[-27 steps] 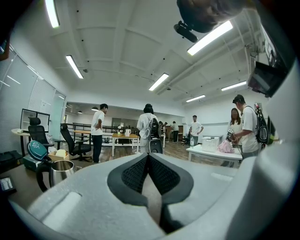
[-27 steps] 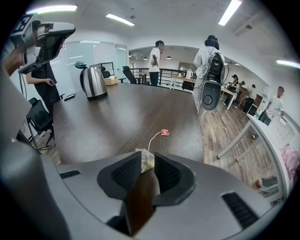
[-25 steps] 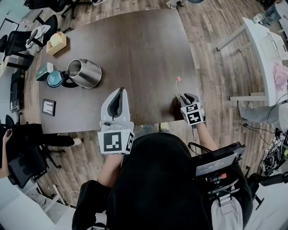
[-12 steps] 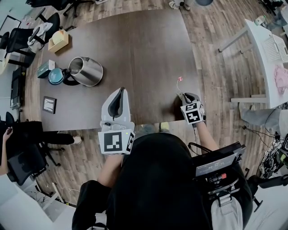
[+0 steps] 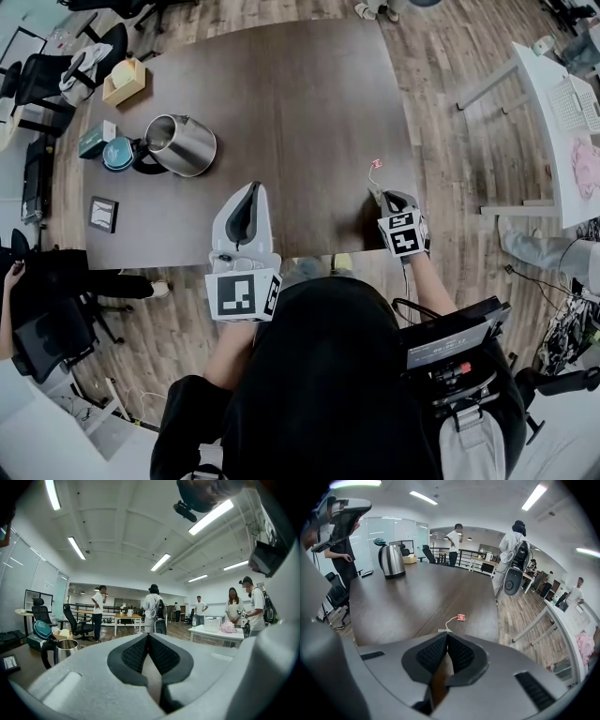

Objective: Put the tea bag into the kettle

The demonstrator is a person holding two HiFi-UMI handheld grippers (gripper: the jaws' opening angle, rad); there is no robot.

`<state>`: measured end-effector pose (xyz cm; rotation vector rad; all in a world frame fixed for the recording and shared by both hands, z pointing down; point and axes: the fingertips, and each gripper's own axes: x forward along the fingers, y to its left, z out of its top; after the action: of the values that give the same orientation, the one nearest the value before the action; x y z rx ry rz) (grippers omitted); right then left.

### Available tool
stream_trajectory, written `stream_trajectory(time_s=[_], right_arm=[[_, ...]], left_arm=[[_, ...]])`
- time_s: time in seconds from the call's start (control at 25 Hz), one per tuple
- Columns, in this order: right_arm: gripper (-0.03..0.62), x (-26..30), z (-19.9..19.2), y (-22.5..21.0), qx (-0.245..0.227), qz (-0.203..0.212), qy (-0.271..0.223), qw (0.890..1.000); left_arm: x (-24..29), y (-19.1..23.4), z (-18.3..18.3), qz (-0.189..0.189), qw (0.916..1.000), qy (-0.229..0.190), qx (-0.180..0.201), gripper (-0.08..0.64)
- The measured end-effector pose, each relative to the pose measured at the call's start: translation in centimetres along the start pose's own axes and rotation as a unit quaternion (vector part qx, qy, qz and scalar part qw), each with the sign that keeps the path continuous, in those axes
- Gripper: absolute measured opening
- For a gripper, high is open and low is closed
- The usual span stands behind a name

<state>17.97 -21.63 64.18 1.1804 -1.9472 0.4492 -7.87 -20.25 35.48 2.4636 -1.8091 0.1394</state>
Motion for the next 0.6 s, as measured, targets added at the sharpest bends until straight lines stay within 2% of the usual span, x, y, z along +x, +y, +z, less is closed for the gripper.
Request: stream_trajectory(time_s=[0.32,0.6], right_arm=[[0.009,-1.3,2.3,-0.3,-0.010,-0.005,-0.027,1.000],[0.008,-3.3,6.9,0.9,-0.029,0.005,-0.081,0.996]], left_arm=[[-0.7,0.2,0.2,0.010,0.9999,-0.004,-0.002,0.003],[-1.6,0.4,0.2,0.021,0.9997,-0.009,-0.002,0.003]])
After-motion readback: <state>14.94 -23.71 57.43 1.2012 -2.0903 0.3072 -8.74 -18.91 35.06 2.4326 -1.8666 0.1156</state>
